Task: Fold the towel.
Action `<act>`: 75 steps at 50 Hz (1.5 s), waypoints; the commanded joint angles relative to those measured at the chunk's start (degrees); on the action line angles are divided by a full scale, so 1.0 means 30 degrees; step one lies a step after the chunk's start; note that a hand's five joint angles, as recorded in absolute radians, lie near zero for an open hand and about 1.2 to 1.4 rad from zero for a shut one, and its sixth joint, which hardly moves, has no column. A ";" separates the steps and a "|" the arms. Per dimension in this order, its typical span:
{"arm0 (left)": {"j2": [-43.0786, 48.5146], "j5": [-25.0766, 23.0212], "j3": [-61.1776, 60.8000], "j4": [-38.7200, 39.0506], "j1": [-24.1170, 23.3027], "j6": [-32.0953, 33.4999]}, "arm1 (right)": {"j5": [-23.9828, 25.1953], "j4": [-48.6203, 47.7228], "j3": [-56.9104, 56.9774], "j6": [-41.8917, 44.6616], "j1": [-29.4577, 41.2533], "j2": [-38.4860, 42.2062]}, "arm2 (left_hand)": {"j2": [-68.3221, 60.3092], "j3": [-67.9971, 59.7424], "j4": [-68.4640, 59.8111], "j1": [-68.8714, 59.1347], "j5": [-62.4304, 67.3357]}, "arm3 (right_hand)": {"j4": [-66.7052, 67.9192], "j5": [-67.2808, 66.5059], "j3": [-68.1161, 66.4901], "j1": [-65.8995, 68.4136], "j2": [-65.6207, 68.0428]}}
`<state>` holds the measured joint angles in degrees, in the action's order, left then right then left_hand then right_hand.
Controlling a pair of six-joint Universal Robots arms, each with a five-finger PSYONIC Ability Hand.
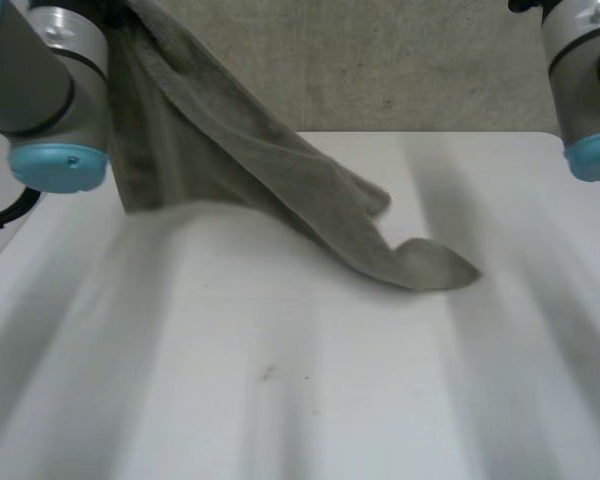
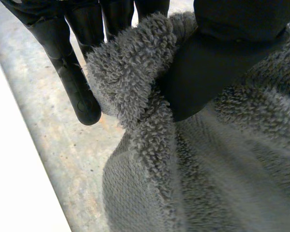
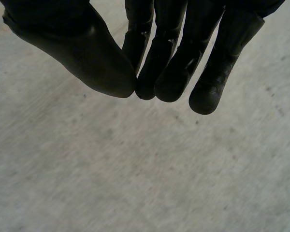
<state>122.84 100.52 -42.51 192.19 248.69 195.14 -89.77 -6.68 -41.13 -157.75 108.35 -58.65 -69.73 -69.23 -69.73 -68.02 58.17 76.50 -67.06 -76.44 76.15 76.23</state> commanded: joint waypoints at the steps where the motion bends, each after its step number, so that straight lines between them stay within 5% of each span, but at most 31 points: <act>1: -0.1275 -0.0458 -0.4099 -0.1425 0.0657 -0.1939 | 0.2758 0.4240 -0.1726 0.0521 -0.0140 0.0737 | -0.3422 -0.3589 -0.3422 -0.3993 0.3943 | -0.0147 0.0334 0.0124 -0.0028 -0.0056; 2: -0.1279 -0.0459 -0.4112 -0.1428 0.0658 -0.1940 | 0.2764 0.4248 -0.1731 0.0524 -0.0140 0.0741 | -0.3422 -0.3589 -0.3422 -0.3993 0.3943 | -0.0160 0.0347 0.0137 -0.0041 -0.0069; 4: -0.1979 -0.1071 -0.7086 -0.1633 0.0861 -0.1969 | 0.3435 0.5124 -0.2926 0.0989 0.0035 0.1266 | -0.3422 -0.3589 -0.3422 -0.3993 0.3943 | -1.1376 1.1563 1.1353 -1.1257 -1.1285; 5: -0.1982 -0.1074 -0.7101 -0.1633 0.0863 -0.1969 | 0.3438 0.5127 -0.2932 0.0992 0.0036 0.1268 | -0.3422 -0.3589 -0.3422 -0.3993 0.3943 | -1.1430 1.1617 1.1407 -1.1311 -1.1338; 7: -0.2798 -0.1891 -1.0016 -0.1459 0.1242 -0.2027 | 0.3789 0.5332 -0.3982 0.1779 0.0211 0.1618 | -0.3422 -0.3589 -0.3422 -0.3993 0.3943 | -1.9362 1.9549 1.9339 -1.9243 -1.9271; 9: -0.3324 -0.2330 -1.1278 -0.1051 0.1447 -0.2028 | 0.3731 0.5361 -0.4335 0.2131 0.0357 0.1823 | -0.3422 -0.3589 -0.3422 -0.3993 0.3943 | -2.0336 2.0523 2.0313 -2.0217 -2.0245; 24: -1.2529 -0.5352 -2.1251 0.3260 0.2504 -0.2057 | 0.4258 0.5742 -0.4046 0.0524 0.2233 0.2235 | -0.3422 -0.3589 -0.3422 -0.3993 0.3943 | -2.0346 2.0533 2.0323 -2.0227 -2.0254; 34: -1.9875 -0.7285 -2.4033 0.3114 0.2474 -0.2494 | 0.9438 0.7616 0.1451 -0.4272 0.3229 0.5421 | -0.3422 -0.3589 -0.3422 -0.3993 0.3943 | -2.0234 2.0421 2.0211 -2.0115 -2.0142; 42: -2.1814 -0.7344 -2.4327 0.2325 0.2416 -0.3521 | 1.0934 0.7822 0.7341 -0.7004 0.4252 1.0224 | -0.3422 -0.3589 -0.3422 -0.3993 0.3943 | -2.0234 2.0420 2.0211 -2.0115 -2.0142; 54: -2.1845 -0.7403 -2.4855 0.1765 0.2416 -0.3522 | 1.3808 0.8320 0.8230 -0.6949 0.7241 1.3601 | -0.3422 -0.3589 -0.3422 -0.3993 0.3943 | -1.8286 1.8473 1.8263 -1.8167 -1.8195; 55: -2.1729 -0.7403 -2.4884 0.1852 0.2416 -0.3522 | 1.3809 0.8321 0.8230 -0.6947 0.7243 1.3602 | -0.3422 -0.3589 -0.3422 -0.3993 0.3943 | -1.8271 1.8458 1.8248 -1.8152 -1.8180; 57: -2.1612 -0.7403 -2.4884 0.1940 0.2416 -0.3522 | 1.3255 0.8117 0.8608 -0.6802 0.7243 1.3515 | -0.3422 -0.3589 -0.3422 -0.3993 0.3943 | -0.4839 0.5026 0.4816 -0.4720 -0.4747; 58: -2.1437 -0.7403 -2.4826 0.1999 0.2474 -0.3493 | 1.3252 0.8115 0.8611 -0.6801 0.7243 1.3514 | -0.3422 -0.3589 -0.3422 -0.3993 0.3943 | -0.4759 0.4946 0.4736 -0.4640 -0.4667; 59: -2.1435 -0.7403 -2.4825 0.2000 0.2474 -0.3492 | 1.2585 0.7883 0.9133 -0.6685 0.7243 1.3340 | -0.3422 -0.3589 -0.3422 -0.3993 0.3943 | 0.1106 -0.0919 -0.1129 0.1225 0.1198; 68: -1.7490 -0.7490 -2.2899 0.4598 0.2591 -0.3463 | 0.5204 0.5222 1.2068 -0.5051 0.5871 0.9919 | -0.3422 -0.3589 -0.3422 -0.3993 0.3943 | 0.1165 -0.0979 -0.1188 0.1284 0.1257; 75: -1.3128 -0.6586 -1.7694 0.7707 0.2973 -0.3668 | 0.3119 0.3021 1.1629 -0.1504 0.4288 0.7221 | -0.3422 -0.3589 -0.3422 -0.3993 0.3943 | 0.1165 -0.0979 -0.1188 0.1284 0.1257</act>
<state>72.17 78.40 -108.93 207.48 256.84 184.66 -75.06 7.85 -5.11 -170.98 125.54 -29.95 -69.82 -69.49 -69.88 -68.03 58.47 76.50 -64.28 -75.93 74.99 73.51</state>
